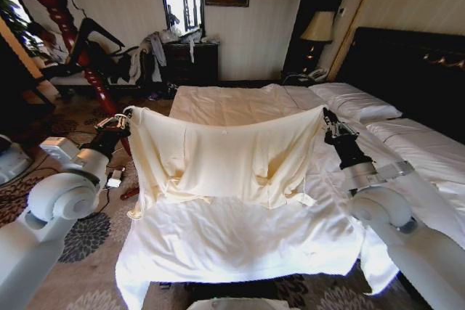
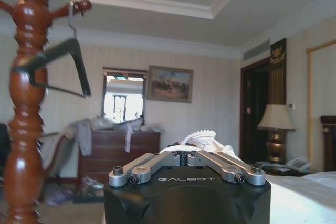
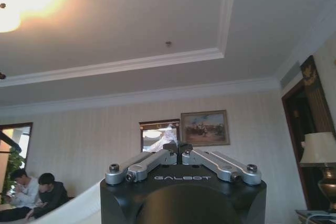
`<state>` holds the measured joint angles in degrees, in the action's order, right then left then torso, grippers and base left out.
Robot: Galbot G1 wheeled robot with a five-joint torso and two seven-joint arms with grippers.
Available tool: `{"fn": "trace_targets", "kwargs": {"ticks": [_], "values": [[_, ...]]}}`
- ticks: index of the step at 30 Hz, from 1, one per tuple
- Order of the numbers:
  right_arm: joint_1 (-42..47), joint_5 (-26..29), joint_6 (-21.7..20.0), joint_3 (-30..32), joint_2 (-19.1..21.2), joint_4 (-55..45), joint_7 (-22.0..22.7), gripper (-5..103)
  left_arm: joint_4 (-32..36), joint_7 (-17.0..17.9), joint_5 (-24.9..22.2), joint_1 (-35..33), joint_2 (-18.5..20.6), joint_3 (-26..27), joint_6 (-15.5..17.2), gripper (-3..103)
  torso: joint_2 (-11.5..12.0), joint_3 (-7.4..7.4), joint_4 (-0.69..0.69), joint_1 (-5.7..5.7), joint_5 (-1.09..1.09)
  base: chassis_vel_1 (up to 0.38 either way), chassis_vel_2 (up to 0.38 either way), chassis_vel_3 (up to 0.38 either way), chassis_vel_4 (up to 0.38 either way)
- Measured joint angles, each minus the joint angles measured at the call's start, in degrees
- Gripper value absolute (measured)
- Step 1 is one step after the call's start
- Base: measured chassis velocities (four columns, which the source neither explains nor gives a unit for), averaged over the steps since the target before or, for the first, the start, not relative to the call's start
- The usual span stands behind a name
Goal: Pick up the clothes from the bed and hang them on the clothes hanger.
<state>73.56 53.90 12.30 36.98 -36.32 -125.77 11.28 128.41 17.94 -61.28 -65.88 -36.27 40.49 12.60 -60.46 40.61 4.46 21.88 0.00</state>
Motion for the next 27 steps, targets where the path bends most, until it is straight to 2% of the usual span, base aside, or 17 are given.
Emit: {"fn": "trace_targets", "kwargs": {"ticks": [3,6,7,8,9,10,12,13,14,15,17,18,19,21,22,25,27], "values": [[-0.1,0.2,0.0,0.0,0.0,-0.6,-0.2,0,0.6,1.4,-2.3,-0.2,0.0,-1.2,1.2,-2,0.0,0.0,0.02,0.0,0.0,0.0,0.0,0.0,0.0],[-0.1,0.3,0.0,0.6,-0.3,-0.7,-0.3,0,0.4,6.1,-2.7,-0.9,0.0,-2.5,7.1,13,0.0,0.0,0.01,0.0,0.0,0.0,0.0,0.0,0.0],[-0.1,0.3,0.0,0.6,-0.3,-0.7,-0.3,0,0.4,6.1,-2.7,-0.9,0.0,-2.5,7.1,13,0.0,0.0,0.01,0.0,0.0,0.0,0.0,0.0,0.0],[0.0,0.3,0.0,0.9,-0.6,-0.7,-0.3,0,0.0,6.8,-2.2,-1.4,0.0,-2.5,8.6,19,0.0,0.0,0.01,0.0,-0.01,0.0,0.0,0.0,0.0],[0.1,0.3,0.1,1.1,-0.8,-0.6,-0.3,0,0.0,7.1,-2.1,-2.0,0.1,-2.3,9.8,24,0.0,0.0,0.0,0.0,-0.02,0.0,0.0,0.0,0.0],[0.2,0.3,0.1,1.3,-1.0,-0.5,-0.3,0,0.0,7.1,-2.0,-2.5,0.3,-2.0,10.6,24,0.0,0.0,0.0,0.0,-0.02,0.0,0.0,0.0,0.0],[0.3,0.3,0.2,1.3,-1.4,-0.4,-0.4,0,0.3,6.7,-2.0,-3.2,0.6,-1.3,11.4,34,0.0,0.0,0.01,0.0,0.01,0.0,0.0,0.0,0.0],[0.3,0.3,0.2,1.3,-1.4,-0.4,-0.4,0,0.3,6.7,-2.0,-3.2,0.6,-1.3,11.4,34,0.0,0.0,0.01,0.0,0.01,0.0,0.0,0.0,0.0],[0.3,0.3,0.2,1.3,-1.5,-0.4,-0.4,0,0.7,6.1,-2.3,-3.4,0.9,-0.9,11.9,40,0.0,0.0,0.01,0.0,-0.01,0.0,0.0,0.0,0.0],[0.3,0.3,0.2,1.3,-1.6,-0.4,-0.4,0,1.0,5.8,-2.6,-3.5,1.2,-0.6,12.2,40,0.0,0.0,0.01,0.0,-0.01,0.0,0.0,0.0,0.0],[0.1,0.2,0.2,1.0,-1.6,-0.6,-0.4,0,1.7,5.3,-5.0,-3.4,2.2,0.6,13.6,51,0.0,0.0,0.0,0.0,0.0,0.0,0.0,0.0,0.0],[0.1,0.2,0.2,1.0,-1.6,-0.6,-0.4,0,1.7,5.3,-5.0,-3.4,2.2,0.6,13.6,51,0.0,0.0,0.0,0.0,0.0,0.0,0.0,0.0,0.0],[0.1,0.2,0.2,1.0,-1.6,-0.6,-0.4,0,2.4,5.6,-9.0,-3.2,2.9,1.4,15.9,56,0.0,0.0,0.0,0.0,0.0,0.0,0.0,0.0,0.0],[0.1,0.2,0.2,1.1,-1.3,-0.8,-0.4,0,2.8,8.9,-18.3,-2.7,4.3,2.4,23.0,67,0.0,0.0,0.0,0.0,0.01,0.0,0.0,0.0,0.0],[0.1,0.2,0.2,1.1,-1.3,-0.8,-0.4,0,2.8,8.9,-18.3,-2.7,4.3,2.4,23.0,67,0.0,0.0,0.0,0.0,0.01,0.0,0.0,0.0,0.0],[0.6,0.1,0.2,1.4,-0.8,-1.1,-0.4,0,0.4,12.8,-24.5,-2.5,5.1,0.5,28.6,85,0.0,0.0,0.01,0.0,0.0,0.0,0.0,0.0,0.0],[1.0,0.2,0.2,1.4,-0.5,-1.4,-0.4,0,-0.7,13.8,-25.4,-2.5,5.2,-0.6,29.4,85,0.0,0.0,0.0,0.0,-0.01,0.0,0.0,0.0,0.0]]}}
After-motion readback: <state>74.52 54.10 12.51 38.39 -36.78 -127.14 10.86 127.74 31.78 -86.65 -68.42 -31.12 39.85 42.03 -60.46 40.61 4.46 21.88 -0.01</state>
